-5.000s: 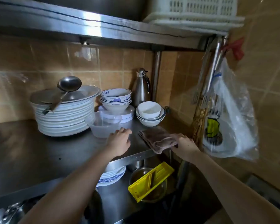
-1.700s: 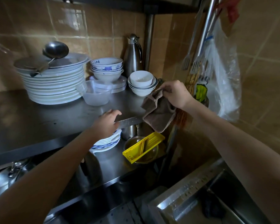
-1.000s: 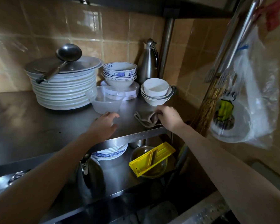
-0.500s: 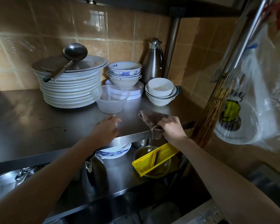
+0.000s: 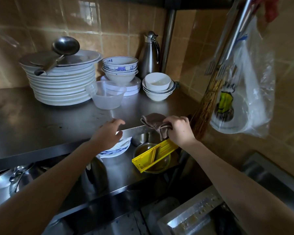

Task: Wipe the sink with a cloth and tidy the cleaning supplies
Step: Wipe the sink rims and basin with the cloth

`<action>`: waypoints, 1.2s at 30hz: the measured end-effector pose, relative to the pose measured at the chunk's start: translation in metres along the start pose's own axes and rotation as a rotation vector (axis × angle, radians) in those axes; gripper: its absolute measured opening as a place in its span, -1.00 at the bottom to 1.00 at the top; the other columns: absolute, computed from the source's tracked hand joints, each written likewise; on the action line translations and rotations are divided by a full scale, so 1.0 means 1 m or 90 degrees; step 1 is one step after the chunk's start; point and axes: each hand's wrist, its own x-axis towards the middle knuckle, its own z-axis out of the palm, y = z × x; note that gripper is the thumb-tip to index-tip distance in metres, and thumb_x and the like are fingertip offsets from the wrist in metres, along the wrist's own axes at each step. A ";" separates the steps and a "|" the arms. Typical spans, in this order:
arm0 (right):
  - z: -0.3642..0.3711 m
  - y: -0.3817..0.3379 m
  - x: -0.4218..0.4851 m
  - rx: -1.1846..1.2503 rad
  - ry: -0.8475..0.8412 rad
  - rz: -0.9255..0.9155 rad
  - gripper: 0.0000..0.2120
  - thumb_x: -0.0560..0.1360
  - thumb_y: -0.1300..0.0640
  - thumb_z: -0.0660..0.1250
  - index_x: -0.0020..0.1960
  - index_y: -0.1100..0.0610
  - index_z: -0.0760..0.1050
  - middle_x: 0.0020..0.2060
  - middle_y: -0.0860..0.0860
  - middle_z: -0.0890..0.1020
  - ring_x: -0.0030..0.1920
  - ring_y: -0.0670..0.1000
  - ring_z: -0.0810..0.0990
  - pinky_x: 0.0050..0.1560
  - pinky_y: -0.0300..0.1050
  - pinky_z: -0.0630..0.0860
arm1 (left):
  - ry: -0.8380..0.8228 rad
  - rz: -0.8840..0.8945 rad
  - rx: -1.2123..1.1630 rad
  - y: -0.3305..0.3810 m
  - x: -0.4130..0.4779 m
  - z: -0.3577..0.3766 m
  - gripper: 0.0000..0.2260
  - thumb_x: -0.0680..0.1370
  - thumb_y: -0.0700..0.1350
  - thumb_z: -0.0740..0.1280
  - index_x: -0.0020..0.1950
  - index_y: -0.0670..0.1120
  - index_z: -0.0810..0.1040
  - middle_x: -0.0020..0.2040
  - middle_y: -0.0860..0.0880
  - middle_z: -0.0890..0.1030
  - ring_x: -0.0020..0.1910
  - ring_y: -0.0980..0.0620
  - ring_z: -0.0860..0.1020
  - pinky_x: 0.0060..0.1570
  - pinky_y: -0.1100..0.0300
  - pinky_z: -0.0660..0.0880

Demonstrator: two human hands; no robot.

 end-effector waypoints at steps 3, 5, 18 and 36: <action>-0.006 0.002 -0.027 0.024 -0.002 0.034 -0.71 0.29 0.31 0.32 -0.02 0.10 0.60 -0.05 0.03 0.65 0.07 0.12 0.57 0.19 -0.01 0.30 | -0.004 0.022 0.027 0.013 -0.014 0.010 -0.68 0.52 -0.14 0.23 0.28 -0.04 0.41 0.25 -0.07 0.47 0.19 -0.14 0.46 0.16 0.02 0.35; -0.011 0.002 -0.045 0.029 -0.021 0.082 -0.72 0.30 0.30 0.30 -0.04 0.09 0.59 -0.07 0.04 0.65 0.03 0.14 0.57 0.15 0.03 0.38 | 0.005 0.022 0.039 0.021 -0.025 0.015 -0.68 0.52 -0.14 0.23 0.28 -0.05 0.42 0.24 -0.09 0.46 0.20 -0.15 0.44 0.16 0.02 0.34; 0.000 0.003 -0.191 -0.004 -0.219 0.318 -0.80 0.38 0.27 0.25 -0.12 0.17 0.64 -0.18 0.14 0.67 -0.10 0.20 0.62 -0.07 -0.03 0.57 | -0.114 0.022 0.012 0.048 -0.124 0.078 -0.63 0.52 -0.15 0.24 0.33 -0.06 0.38 0.28 -0.12 0.43 0.21 -0.17 0.45 0.15 -0.02 0.37; 0.070 0.051 -0.267 0.137 -0.330 0.524 -0.85 0.38 0.34 0.33 -0.12 0.20 0.64 -0.22 0.04 0.57 -0.17 -0.01 0.53 -0.38 -0.38 0.37 | -0.246 -0.029 0.002 0.030 -0.194 0.160 -0.66 0.54 -0.12 0.24 0.32 -0.05 0.40 0.31 -0.08 0.44 0.24 -0.13 0.44 0.22 0.04 0.35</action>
